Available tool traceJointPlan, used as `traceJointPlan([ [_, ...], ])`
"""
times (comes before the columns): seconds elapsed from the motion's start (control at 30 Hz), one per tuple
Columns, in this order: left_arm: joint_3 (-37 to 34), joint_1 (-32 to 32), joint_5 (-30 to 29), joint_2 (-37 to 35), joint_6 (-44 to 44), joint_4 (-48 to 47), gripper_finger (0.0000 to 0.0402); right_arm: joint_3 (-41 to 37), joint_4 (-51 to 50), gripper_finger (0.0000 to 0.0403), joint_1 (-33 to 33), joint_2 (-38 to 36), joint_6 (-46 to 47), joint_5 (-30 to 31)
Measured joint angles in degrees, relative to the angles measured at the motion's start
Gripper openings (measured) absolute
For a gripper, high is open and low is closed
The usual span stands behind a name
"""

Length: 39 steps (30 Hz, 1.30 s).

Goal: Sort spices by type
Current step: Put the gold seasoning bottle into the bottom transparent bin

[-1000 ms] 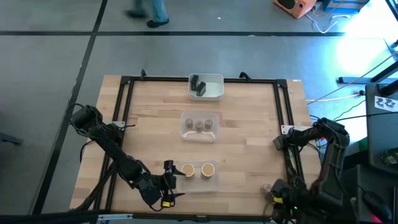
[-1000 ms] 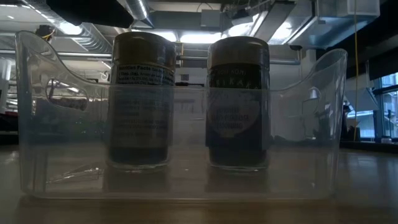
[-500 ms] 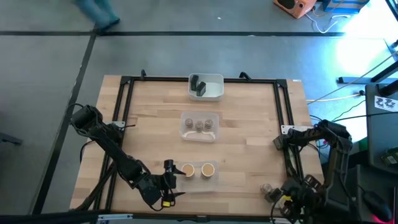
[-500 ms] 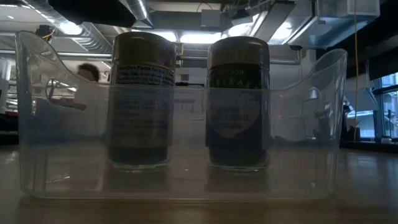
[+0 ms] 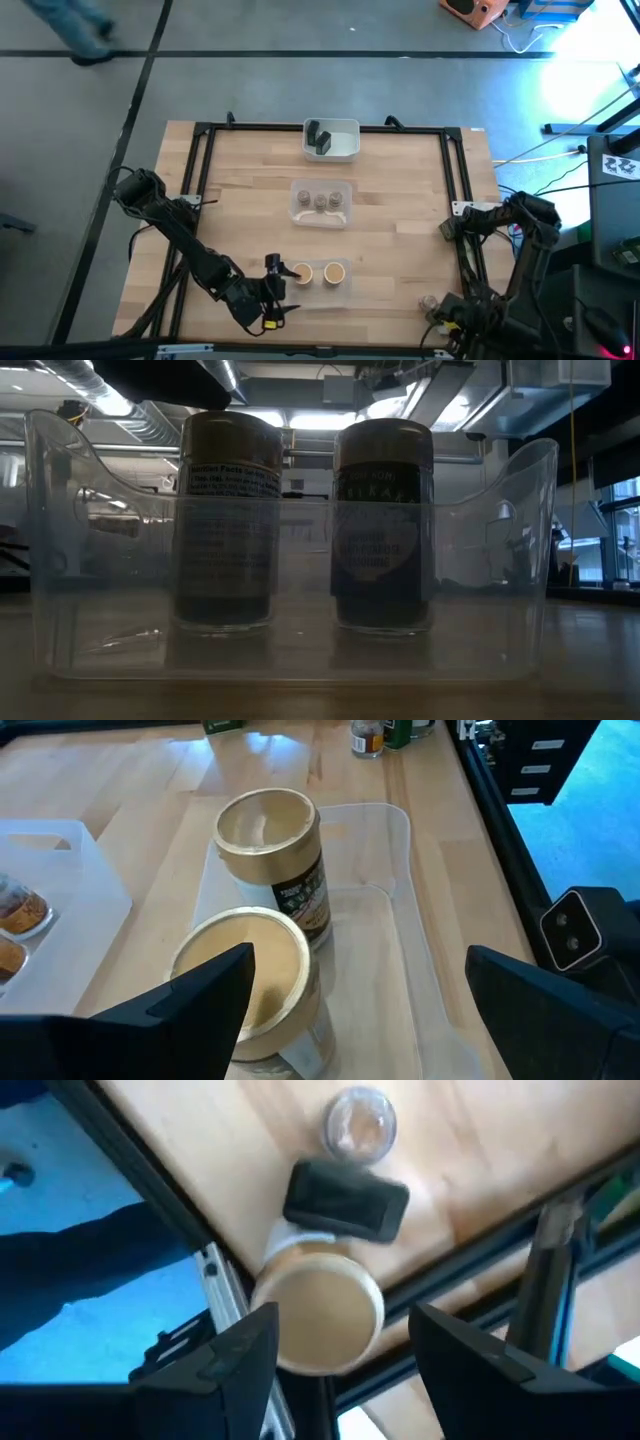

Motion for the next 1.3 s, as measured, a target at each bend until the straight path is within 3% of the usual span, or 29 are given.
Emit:
traceJointPlan([
  [0.33, 0.0, 0.0, 0.0, 0.0, -0.4, 0.0, 0.0345, 0.0, -0.6, 0.024, -0.2, 0.0, 0.8, 1.5],
  [0.6, 0.0, 0.0, 0.0, 0.0, -0.9, 0.0, 0.0345, 0.0, -0.2, 0.0376, -0.2, 0.0, 3.6, 1.4],
  [0.67, 0.0, 0.0, 0.0, 0.0, -1.0, 0.0, 0.0345, 0.0, -0.1, 0.0392, -0.2, 0.0, 3.8, 1.4],
  [0.83, 0.0, 0.0, 0.0, 0.0, -1.0, 0.0, 0.0345, 0.0, -0.1, 0.0378, -0.2, 0.6, 4.0, 1.2],
  [0.97, 0.0, 0.0, 0.0, 0.0, -1.0, 0.0, 0.0345, 0.0, -0.1, 0.0396, -0.2, 2.7, 3.8, -1.6],
  [1.3, 0.0, 0.0, 0.0, 0.0, -1.0, 0.0, 0.0345, 0.0, 1.6, 0.0387, -0.2, 5.0, -3.1, -3.2],
])
